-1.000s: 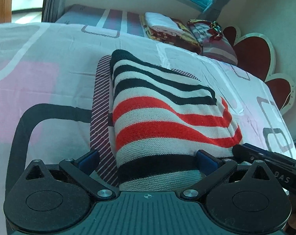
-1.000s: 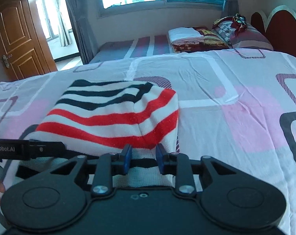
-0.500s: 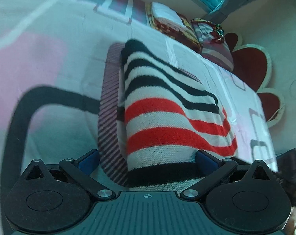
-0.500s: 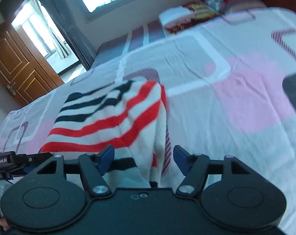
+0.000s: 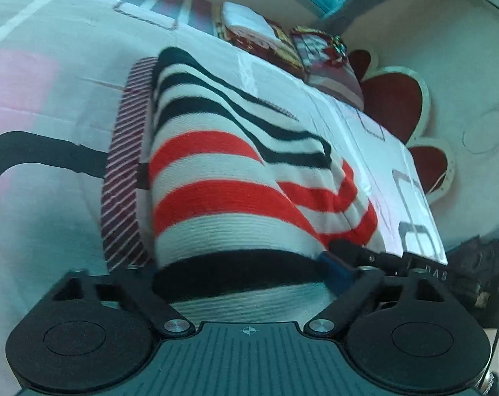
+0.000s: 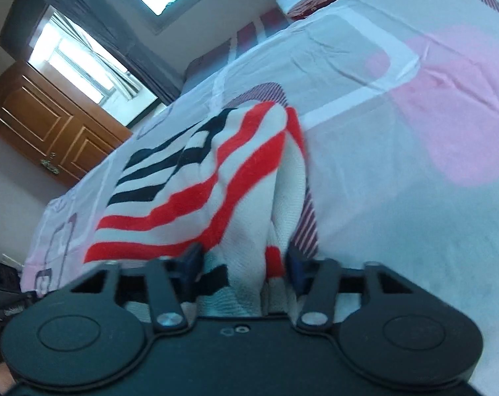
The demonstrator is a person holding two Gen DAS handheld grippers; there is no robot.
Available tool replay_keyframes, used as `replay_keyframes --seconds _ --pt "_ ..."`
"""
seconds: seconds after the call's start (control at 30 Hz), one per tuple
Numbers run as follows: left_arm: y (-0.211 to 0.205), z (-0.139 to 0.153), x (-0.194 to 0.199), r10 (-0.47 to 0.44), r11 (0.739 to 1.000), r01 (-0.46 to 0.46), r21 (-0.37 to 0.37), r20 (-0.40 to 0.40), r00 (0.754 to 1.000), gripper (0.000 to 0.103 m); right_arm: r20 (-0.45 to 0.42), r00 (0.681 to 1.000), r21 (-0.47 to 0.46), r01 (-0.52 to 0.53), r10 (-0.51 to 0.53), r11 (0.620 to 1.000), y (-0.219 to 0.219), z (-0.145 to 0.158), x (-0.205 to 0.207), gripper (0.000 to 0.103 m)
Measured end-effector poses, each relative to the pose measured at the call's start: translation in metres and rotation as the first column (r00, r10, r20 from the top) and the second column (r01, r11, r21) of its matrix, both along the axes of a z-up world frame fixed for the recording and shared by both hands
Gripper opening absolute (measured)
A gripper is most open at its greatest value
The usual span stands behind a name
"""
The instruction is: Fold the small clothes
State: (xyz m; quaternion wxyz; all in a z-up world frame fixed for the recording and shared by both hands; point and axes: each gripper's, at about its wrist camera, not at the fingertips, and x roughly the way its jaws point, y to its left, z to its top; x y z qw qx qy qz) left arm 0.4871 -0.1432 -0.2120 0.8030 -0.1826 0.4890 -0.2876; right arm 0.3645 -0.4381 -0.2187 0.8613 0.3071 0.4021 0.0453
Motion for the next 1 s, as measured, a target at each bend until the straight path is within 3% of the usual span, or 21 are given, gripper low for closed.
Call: replay_keyframes --seconds 0.07,0.17,0.47,0.77,1.0 --pt "0.002 0.004 0.001 -0.002 1.0 0.002 -0.014 0.002 1.0 0.072 0.009 1.0 0.047 0.008 -0.009 0.999 -0.001 -0.001 -0.004 0.037" --pt "0.005 0.014 0.002 -0.001 0.999 0.001 -0.032 0.021 1.0 0.063 0.046 0.999 0.051 0.013 -0.015 0.999 0.004 0.005 -0.008 0.036" --pt "0.051 0.055 -0.005 0.033 0.997 -0.027 -0.07 0.089 0.995 0.062 0.17 0.985 0.055 -0.034 0.024 0.998 0.041 0.048 -0.019 0.035" --pt "0.183 0.09 -0.008 0.131 0.991 -0.129 -0.019 0.182 0.975 0.062 0.257 0.962 0.114 -0.126 0.093 0.985 0.141 0.075 0.004 0.035" --pt "0.302 0.078 0.011 0.182 0.98 -0.195 0.044 0.209 0.961 0.062 0.281 0.956 0.167 -0.138 0.087 0.976 0.257 0.062 0.024 0.034"
